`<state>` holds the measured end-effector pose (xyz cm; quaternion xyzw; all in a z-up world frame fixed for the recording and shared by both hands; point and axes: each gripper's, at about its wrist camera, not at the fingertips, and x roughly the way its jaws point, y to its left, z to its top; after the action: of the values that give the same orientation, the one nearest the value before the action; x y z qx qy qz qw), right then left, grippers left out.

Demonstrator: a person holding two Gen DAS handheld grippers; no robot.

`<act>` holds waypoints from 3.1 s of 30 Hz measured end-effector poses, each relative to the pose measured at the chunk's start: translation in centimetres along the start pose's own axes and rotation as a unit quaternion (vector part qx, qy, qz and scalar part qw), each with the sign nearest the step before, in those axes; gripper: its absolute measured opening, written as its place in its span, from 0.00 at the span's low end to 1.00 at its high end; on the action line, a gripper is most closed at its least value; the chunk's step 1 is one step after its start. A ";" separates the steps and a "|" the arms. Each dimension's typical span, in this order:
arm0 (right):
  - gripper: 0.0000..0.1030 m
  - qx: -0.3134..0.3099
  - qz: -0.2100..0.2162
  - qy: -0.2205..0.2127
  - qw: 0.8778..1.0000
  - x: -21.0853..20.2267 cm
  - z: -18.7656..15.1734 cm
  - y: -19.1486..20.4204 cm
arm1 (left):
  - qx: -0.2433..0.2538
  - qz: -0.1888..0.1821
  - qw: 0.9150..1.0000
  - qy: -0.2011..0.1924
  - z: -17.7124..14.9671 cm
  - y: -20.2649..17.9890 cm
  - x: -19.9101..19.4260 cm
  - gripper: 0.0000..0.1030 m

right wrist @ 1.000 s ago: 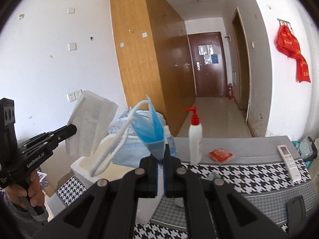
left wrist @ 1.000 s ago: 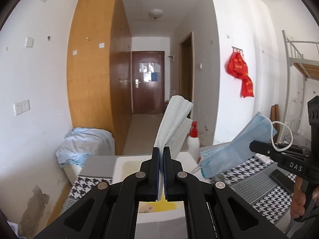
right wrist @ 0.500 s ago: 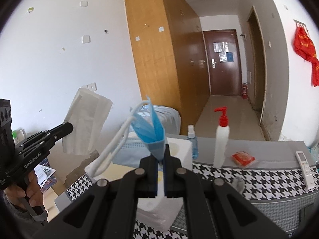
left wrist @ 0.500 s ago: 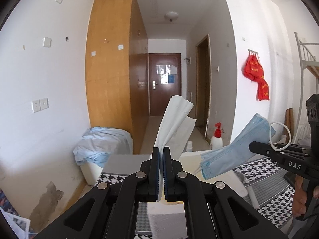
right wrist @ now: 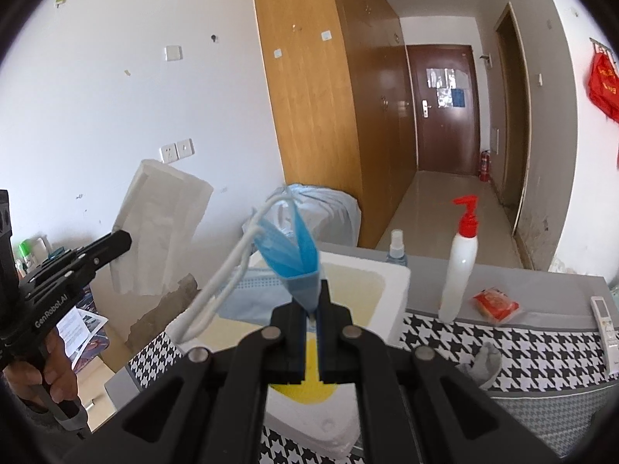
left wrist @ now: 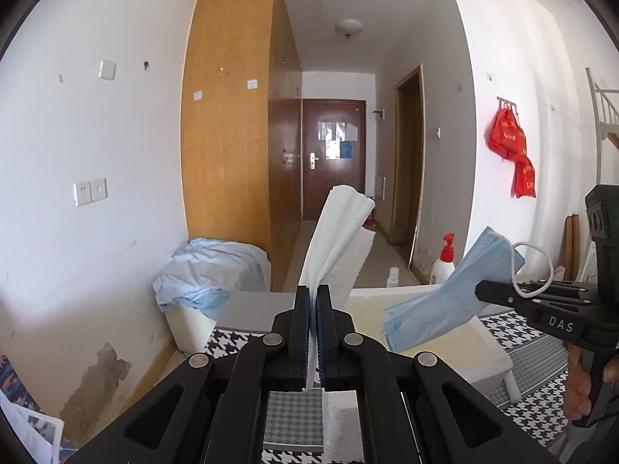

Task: Organize soft objects

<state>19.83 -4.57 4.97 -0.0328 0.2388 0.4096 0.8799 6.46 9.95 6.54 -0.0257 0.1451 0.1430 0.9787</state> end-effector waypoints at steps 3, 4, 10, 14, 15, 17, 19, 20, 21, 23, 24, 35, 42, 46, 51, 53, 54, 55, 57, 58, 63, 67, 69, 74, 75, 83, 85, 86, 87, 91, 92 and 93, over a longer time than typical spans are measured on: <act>0.06 -0.006 -0.004 0.015 1.000 1.2 -0.1 0.4 | -0.003 0.003 1.000 0.001 -0.2 0.5 0.1 0.03; 0.06 -0.007 -0.007 0.020 1.000 1.6 -0.2 0.5 | -0.004 0.003 1.000 0.002 -0.1 0.4 0.2 0.03; 0.08 -0.017 -0.027 0.057 0.998 3.7 -0.8 1.1 | -0.010 0.000 1.000 0.006 -0.4 1.0 0.8 0.03; 0.65 -0.011 -0.032 0.063 0.997 4.0 -1.1 0.9 | -0.012 -0.002 1.000 0.008 -0.5 1.1 1.0 0.03; 0.73 -0.013 -0.035 0.055 0.998 3.7 -1.1 1.0 | -0.012 -0.001 1.000 0.007 -0.5 1.1 1.0 0.03; 0.73 -0.020 -0.036 0.054 0.998 3.5 -1.2 1.2 | -0.013 0.000 1.000 0.008 -0.5 1.1 1.0 0.03; 0.73 -0.020 -0.035 0.053 0.998 3.4 -1.2 1.2 | -0.013 0.001 1.000 0.011 -0.5 1.1 1.2 0.03; 0.73 -0.020 -0.034 0.052 0.998 3.3 -1.1 1.2 | -0.013 0.001 1.000 0.012 -0.5 1.0 1.2 0.03; 0.73 -0.018 -0.034 0.051 0.998 3.2 -1.2 1.2 | -0.013 0.000 1.000 0.013 -0.5 1.0 1.3 0.03; 0.73 -0.017 -0.034 0.051 0.998 3.2 -1.2 1.0 | -0.013 0.000 1.000 0.013 -0.5 0.9 1.2 0.03; 0.73 -0.019 -0.036 0.053 0.998 3.2 -1.2 1.0 | -0.012 0.001 1.000 0.013 -0.5 0.9 1.3 0.03; 0.73 -0.017 -0.044 0.056 0.997 2.7 -1.5 0.2 | 0.008 -0.036 0.999 0.021 -0.9 -0.7 1.2 0.03; 0.73 -0.013 -0.046 0.050 0.998 2.0 -1.6 0.0 | 0.012 -0.040 0.999 0.021 -1.0 -0.7 1.0 0.03; 0.73 -0.005 -0.052 0.048 0.997 1.6 -1.8 -0.7 | 0.019 -0.048 0.999 0.016 -0.6 -1.3 1.0 0.03; 0.73 0.003 -0.059 0.047 0.997 1.2 -1.9 -1.5 | 0.028 -0.060 0.998 0.014 -0.2 -2.1 1.5 0.03; 0.73 0.004 -0.061 0.048 0.997 1.0 -2.0 -1.7 | 0.028 -0.067 0.997 0.018 -0.2 -2.4 2.0 0.03; 0.73 0.004 -0.063 0.048 0.997 1.0 -2.0 -1.8 | 0.028 -0.070 0.997 0.019 -0.1 -2.6 2.2 0.03; 0.73 0.004 -0.065 0.048 0.997 0.9 -2.0 -1.9 | 0.028 -0.074 0.997 0.020 -0.1 -2.7 2.3 0.03; 0.73 0.005 -0.065 0.049 0.997 0.8 -2.1 -2.0 | 0.030 -0.080 0.996 0.022 0.0 -3.1 2.6 0.03; 0.73 0.006 -0.067 0.049 0.997 0.8 -2.1 -2.1 | 0.030 -0.082 0.996 0.024 0.0 -3.3 2.8 0.03; 0.73 0.006 -0.069 0.048 0.996 0.5 -2.2 -2.4 | 0.035 -0.091 0.995 0.036 -0.3 -3.9 3.7 0.04; 0.73 0.005 -0.070 0.051 0.996 0.7 -2.2 -2.4 | 0.043 -0.095 0.993 0.052 -0.5 -4.6 4.5 0.05; 0.73 0.005 -0.070 0.052 0.996 0.8 -2.2 -2.4 | 0.040 -0.094 0.993 0.061 -0.6 -4.6 5.0 0.14; 0.73 0.001 -0.067 0.053 0.996 0.8 -2.3 -2.2 | 0.024 -0.087 0.994 0.057 -0.7 -4.1 4.7 0.79; 0.73 0.000 -0.067 0.054 0.996 0.8 -2.3 -2.2 | 0.024 -0.089 0.994 0.058 -0.6 -4.1 4.5 0.79; 0.73 -0.008 -0.065 0.052 0.997 0.5 -2.5 -1.8 | 0.055 -0.112 0.990 0.060 -0.2 -5.6 4.2 0.84; 0.73 -0.009 -0.064 0.051 0.997 0.4 -2.5 -1.8 | 0.060 -0.123 0.989 0.062 -0.2 -5.7 4.2 0.84; 0.73 -0.010 -0.063 0.051 0.997 0.3 -2.5 -1.8 | 0.062 -0.128 0.988 0.064 -0.1 -5.8 4.3 0.84; 0.73 -0.013 -0.063 0.051 0.997 0.3 -2.6 -1.8 | 0.065 -0.136 0.986 0.065 0.0 -5.9 4.3 0.84; 0.73 -0.025 -0.065 0.054 0.996 0.2 -2.9 -1.6 | 0.080 -0.159 0.981 0.074 0.1 -6.1 4.7 0.84; 0.73 -0.026 -0.065 0.055 0.996 0.2 -3.0 -1.6 | 0.084 -0.160 0.981 0.077 0.1 -6.2 5.0 0.84; 0.74 -0.028 -0.064 0.055 0.996 0.2 -3.0 -1.6 | 0.086 -0.162 0.980 0.080 0.1 -6.3 5.2 0.84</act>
<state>19.90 -6.24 2.01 -0.0948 0.2726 0.3562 0.8887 13.09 5.32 5.22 0.0240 0.2284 -0.0329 0.9727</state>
